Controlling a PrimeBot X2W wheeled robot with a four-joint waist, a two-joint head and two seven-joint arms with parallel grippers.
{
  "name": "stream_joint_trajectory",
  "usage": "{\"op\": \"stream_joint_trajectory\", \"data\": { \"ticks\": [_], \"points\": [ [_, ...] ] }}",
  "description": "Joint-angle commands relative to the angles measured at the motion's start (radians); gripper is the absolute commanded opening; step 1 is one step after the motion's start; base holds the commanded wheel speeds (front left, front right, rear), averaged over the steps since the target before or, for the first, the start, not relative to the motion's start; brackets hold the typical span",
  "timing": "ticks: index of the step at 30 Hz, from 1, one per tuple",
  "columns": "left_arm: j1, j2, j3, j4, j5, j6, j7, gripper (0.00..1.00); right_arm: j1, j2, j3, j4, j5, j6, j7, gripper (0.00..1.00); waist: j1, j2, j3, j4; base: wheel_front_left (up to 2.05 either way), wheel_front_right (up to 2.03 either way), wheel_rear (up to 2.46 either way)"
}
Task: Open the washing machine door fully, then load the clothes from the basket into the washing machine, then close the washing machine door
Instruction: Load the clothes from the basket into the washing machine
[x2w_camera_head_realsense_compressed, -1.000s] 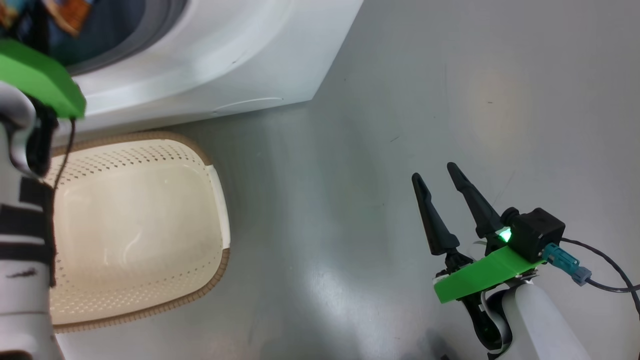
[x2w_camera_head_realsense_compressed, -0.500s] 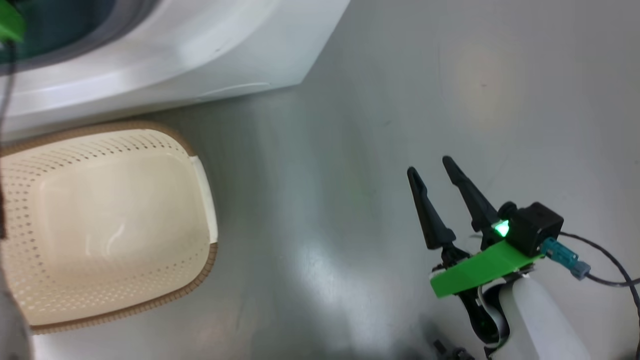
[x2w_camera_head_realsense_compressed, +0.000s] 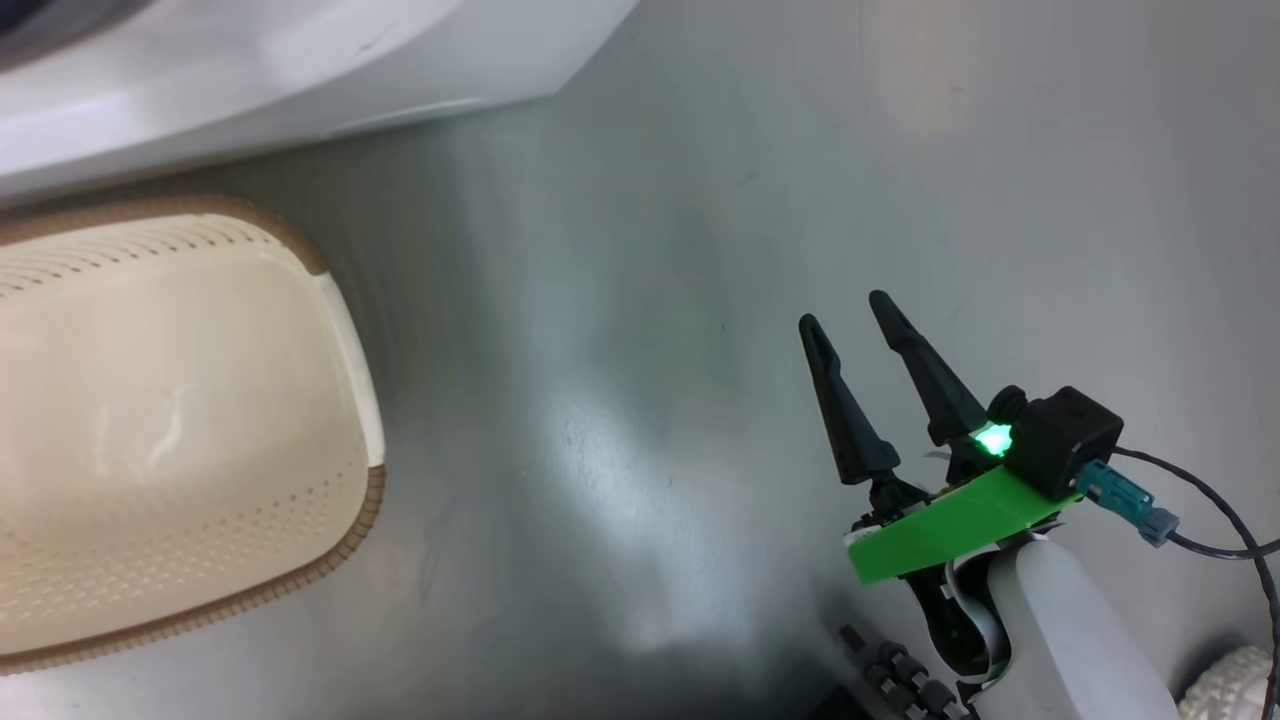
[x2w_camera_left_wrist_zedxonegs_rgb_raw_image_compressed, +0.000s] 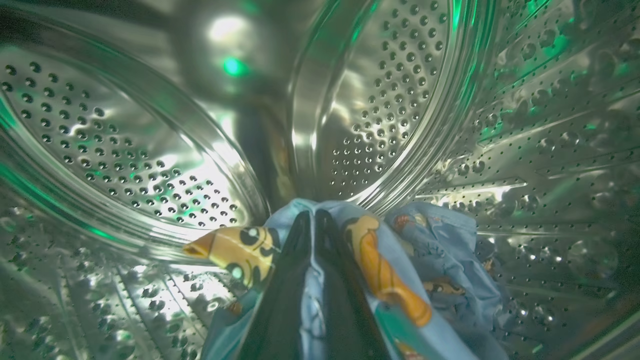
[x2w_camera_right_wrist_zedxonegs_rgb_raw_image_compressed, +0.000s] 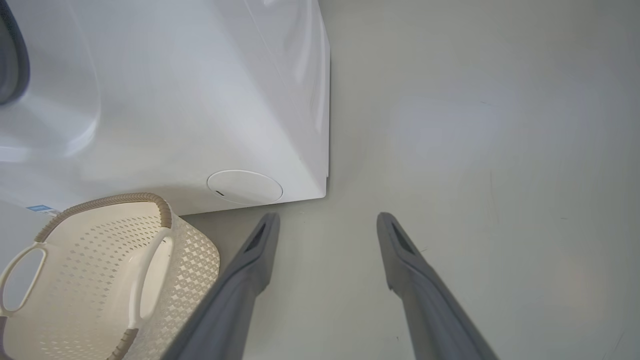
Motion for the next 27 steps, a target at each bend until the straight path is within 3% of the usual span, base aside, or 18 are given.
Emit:
{"op": "stream_joint_trajectory", "data": {
  "ticks": [1,11,12,13,14,27],
  "points": [
    [-0.016,0.052,0.001,-0.031,0.012,-0.003,-0.006,0.0,0.017,0.005,0.03,-0.02,0.008,0.002,-0.012,1.0,-0.0002,0.0,0.028,-0.011,0.0,0.0,0.0],
    [-0.056,0.067,-0.009,0.104,0.006,0.003,0.011,0.0,0.014,0.005,0.039,-0.012,0.012,0.002,-0.012,1.0,-0.0002,0.0,0.035,-0.019,0.0,0.0,0.0],
    [-0.057,0.067,-0.011,0.114,0.006,0.003,0.01,0.04,0.014,0.005,0.037,-0.011,0.012,0.002,-0.012,1.0,-0.0002,0.0,0.034,-0.017,0.0,0.0,0.0],
    [-0.058,0.065,-0.011,0.124,0.003,0.003,0.009,0.8,0.013,0.005,0.034,-0.01,0.012,0.002,-0.012,1.0,-0.0002,0.0,0.032,-0.015,0.0,0.0,0.0],
    [-0.059,0.064,-0.014,0.133,0.004,0.005,0.009,1.0,0.012,0.005,0.03,-0.009,0.012,0.002,-0.012,1.0,-0.0002,0.0,0.029,-0.012,0.0,0.0,0.0],
    [0.079,0.01,-0.011,0.136,-0.036,0.002,-0.016,1.0,0.015,0.005,-0.017,0.001,-0.021,0.002,-0.012,1.0,-0.0002,0.0,-0.083,0.058,0.0,0.0,0.0]
  ]
}}
